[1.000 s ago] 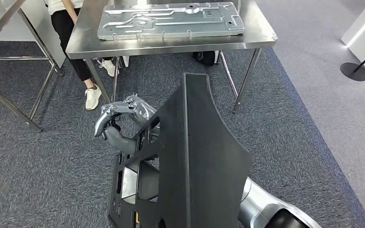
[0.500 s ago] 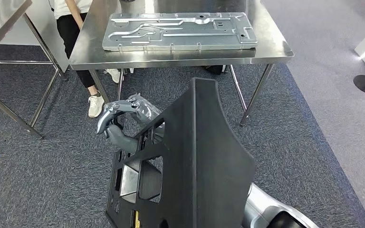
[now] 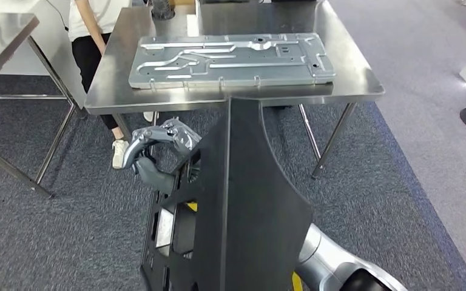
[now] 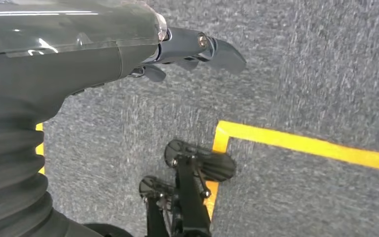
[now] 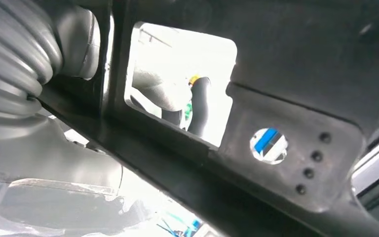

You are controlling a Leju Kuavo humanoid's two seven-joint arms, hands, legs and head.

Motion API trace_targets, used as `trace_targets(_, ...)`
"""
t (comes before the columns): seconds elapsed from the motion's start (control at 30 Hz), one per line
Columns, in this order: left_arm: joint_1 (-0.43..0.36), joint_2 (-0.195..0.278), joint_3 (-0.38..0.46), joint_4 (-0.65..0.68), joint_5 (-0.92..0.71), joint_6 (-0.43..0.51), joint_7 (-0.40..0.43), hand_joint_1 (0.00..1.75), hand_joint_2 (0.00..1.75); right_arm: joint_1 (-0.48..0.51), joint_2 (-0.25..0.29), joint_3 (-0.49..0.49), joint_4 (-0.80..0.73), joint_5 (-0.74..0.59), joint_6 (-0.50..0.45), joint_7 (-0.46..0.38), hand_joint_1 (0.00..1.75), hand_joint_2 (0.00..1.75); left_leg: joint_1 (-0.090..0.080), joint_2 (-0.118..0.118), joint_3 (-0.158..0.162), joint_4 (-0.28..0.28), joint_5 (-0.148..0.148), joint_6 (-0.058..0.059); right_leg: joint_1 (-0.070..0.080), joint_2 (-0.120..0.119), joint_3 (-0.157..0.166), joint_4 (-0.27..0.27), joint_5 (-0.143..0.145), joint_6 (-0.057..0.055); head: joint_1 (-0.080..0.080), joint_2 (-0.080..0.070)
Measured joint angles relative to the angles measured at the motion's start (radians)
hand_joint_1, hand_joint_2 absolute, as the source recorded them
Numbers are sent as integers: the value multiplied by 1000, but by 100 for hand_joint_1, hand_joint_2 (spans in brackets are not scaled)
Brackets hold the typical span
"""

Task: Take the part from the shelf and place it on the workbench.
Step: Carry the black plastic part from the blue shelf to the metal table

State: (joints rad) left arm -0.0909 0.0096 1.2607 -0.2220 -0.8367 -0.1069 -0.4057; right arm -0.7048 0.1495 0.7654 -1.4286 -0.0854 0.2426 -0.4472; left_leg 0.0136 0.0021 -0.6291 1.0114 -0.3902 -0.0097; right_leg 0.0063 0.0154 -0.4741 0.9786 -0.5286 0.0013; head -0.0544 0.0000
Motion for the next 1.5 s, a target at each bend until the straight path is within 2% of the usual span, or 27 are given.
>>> trace_targets(0.07, -4, 1, -1, 0, -1, 1, -1, 0, 175, -4, 2, -1, -1, 1, -4, -4, 175, 175, 2, -2, 10, -5, -6, 11, -3, -2, -3, 23, -20, 11, 0, 0)
trace_targets(0.1, -5, 1, -1, 0, -2, 1, -1, 0, 175, -6, 3, -2, -1, 2, -6, -6, 175, 175, 4, -2, 17, -8, -9, 16, -5, -3, -24, 65, -40, 16, 0, 0)
trace_targets(0.2, -7, 1, -3, 0, -3, 1, -1, 0, 175, -4, 3, -5, 2, -4, -11, -11, 175, 175, 3, -2, 26, -9, -23, 23, -9, -5, -160, 272, -104, 23, 0, 0)
trace_targets(0.23, -6, 1, -4, 0, -3, 2, -1, 0, 175, -2, 2, -6, 4, -8, -11, -10, 175, 175, 3, -2, 31, -9, -28, 23, -10, -5, -195, 309, -99, 23, 0, 0)
trace_targets(0.27, -6, 1, -4, 0, -3, 2, 0, 0, 175, -1, 2, -7, 6, -12, -10, -10, 175, 175, 2, -3, 36, -8, -33, 22, -10, -5, -211, 306, -73, 22, 0, 0)
trace_targets(0.3, -6, 1, -5, 0, -3, 2, 0, 0, 175, -1, 2, -8, 7, -15, -9, -10, 175, 175, 2, -4, 44, -8, -39, 21, -10, -5, -207, 264, -29, 18, 0, 0)
trace_targets(0.37, -6, 0, -6, 0, -4, 2, 0, 0, 175, -3, 2, -9, 8, -19, -7, -10, 175, 175, 0, -5, 60, -7, -51, 17, -3, -15, -166, 124, 67, 3, 0, 0)
trace_targets(0.4, -7, -1, -6, 0, -5, 2, 0, 0, 175, -4, 3, -10, 8, -22, -5, -9, 175, 175, -2, -5, 65, -7, -57, 13, 1, -21, -148, 70, 94, -3, 0, 0)
trace_targets(0.43, -7, -2, -6, 0, -6, 2, 0, 0, 175, -5, 3, -10, 8, -26, -3, -9, 175, 175, -3, -4, 68, -7, -62, 9, 5, -26, -139, 38, 106, -7, 0, 0)
trace_targets(0.57, -7, 0, -7, 0, -8, 4, -1, 0, 175, -8, 6, -11, 7, -35, -1, -9, 175, 175, -1, 4, 71, 5, -83, -14, 3, -17, -129, 17, 106, -22, 0, 0)
trace_targets(0.63, -8, 2, -7, 0, -8, 5, -1, 0, 175, -9, 9, -11, 6, -36, -1, -10, 175, 175, 1, 4, 35, 89, -133, -23, -1, -14, -121, 9, 108, -29, 0, 0)
trace_targets(0.7, -7, 3, -7, 0, -8, 6, -1, 0, 175, -8, 10, -10, 6, -37, -1, -11, 175, 175, 2, 3, -30, 221, -192, -29, -1, -9, -120, 10, 106, -34, 0, 0)
trace_targets(0.73, -6, 4, -7, 0, -8, 7, -1, 0, 175, -6, 10, -10, 6, -37, 0, -11, 175, 175, 2, 3, -54, 264, -202, -31, -1, -6, -119, 11, 104, -34, 0, 0)
trace_targets(0.77, -5, 4, -7, 0, -8, 7, -1, 0, 175, -5, 10, -10, 6, -39, 0, -10, 175, 175, 2, 3, -63, 271, -191, -33, 0, -2, -118, 13, 102, -34, 0, 0)
trace_targets(0.8, -5, 4, -7, 0, -8, 7, -1, 0, 175, -5, 10, -11, 6, -41, 0, -10, 175, 175, 2, 3, -51, 237, -161, -33, -1, 3, -117, 15, 100, -32, 0, 0)
trace_targets(0.87, -5, 5, -7, 0, -7, 8, -1, 0, 175, -5, 13, -11, 5, -48, 0, -8, 175, 175, 2, -5, 9, 100, -86, -28, 0, 11, -113, 21, 94, -27, 0, 0)
trace_targets(0.93, -5, 6, -7, 0, -7, 8, -2, 0, 175, -6, 17, -11, 3, -53, 0, -4, 175, 175, 0, -15, 51, 8, -54, -18, 3, 19, -114, 26, 90, -21, 0, 0)
trace_targets(1.03, -6, 6, -8, 0, -12, 7, -3, 0, 175, -6, 18, -11, -2, -53, -2, 4, 175, 175, 0, -12, 56, -7, -53, -1, 3, 24, -118, 28, 88, -8, 0, 0)
trace_targets(1.1, -7, 5, -11, 0, -18, 6, -3, 0, 175, -7, 17, -13, -6, -43, -6, 9, 175, 175, 4, -8, 59, -12, -50, 11, 3, 17, -132, 63, 64, 2, 0, 0)
trace_targets(1.2, -5, 5, -18, 0, -24, 1, -1, 0, 175, -5, 15, -15, -9, -28, -15, 19, 175, 175, 5, -2, 60, -14, -51, 21, -4, 0, -226, 251, -23, 15, 0, 0)
trace_targets(1.23, -5, 4, -19, 0, -25, 0, -1, 0, 175, -2, 13, -15, -9, -26, -16, 21, 175, 175, 4, 0, 61, -14, -53, 21, -6, -2, -256, 305, -38, 17, 0, 0)
trace_targets(1.27, -4, 4, -20, 0, -26, -1, -1, 0, 175, 0, 11, -15, -9, -25, -17, 22, 175, 175, 4, 1, 62, -14, -54, 21, -8, -3, -269, 324, -32, 18, 0, 0)
trace_targets(1.3, -4, 4, -21, 0, -27, -1, -1, 0, 175, 2, 10, -16, -9, -24, -18, 22, 175, 175, 4, 1, 64, -13, -57, 20, -10, -4, -262, 302, -9, 17, 0, 0)
trace_targets(1.37, -4, 4, -23, 0, -28, -1, -1, 0, 175, 1, 10, -16, -9, -23, -18, 21, 175, 175, 4, 1, 72, -13, -63, 16, -9, -9, -198, 165, 65, 8, 0, 0)
trace_targets(1.4, -5, 4, -23, 0, -28, -1, -1, 0, 175, 0, 10, -16, -9, -22, -18, 19, 175, 175, 2, 1, 75, -12, -66, 12, -6, -12, -165, 97, 89, 3, 0, 0)
trace_targets(1.43, -5, 3, -23, 0, -28, -1, -1, 0, 175, -1, 10, -17, -9, -22, -18, 18, 175, 175, 1, 2, 76, -11, -70, 7, -3, -15, -144, 51, 102, -1, 0, 0)
trace_targets(1.5, -5, 3, -23, 0, -28, 1, 0, 0, 175, -1, 10, -17, -8, -22, -17, 16, 175, 175, 0, 4, 77, -12, -76, -4, 3, -15, -134, 29, 97, -8, 0, 0)
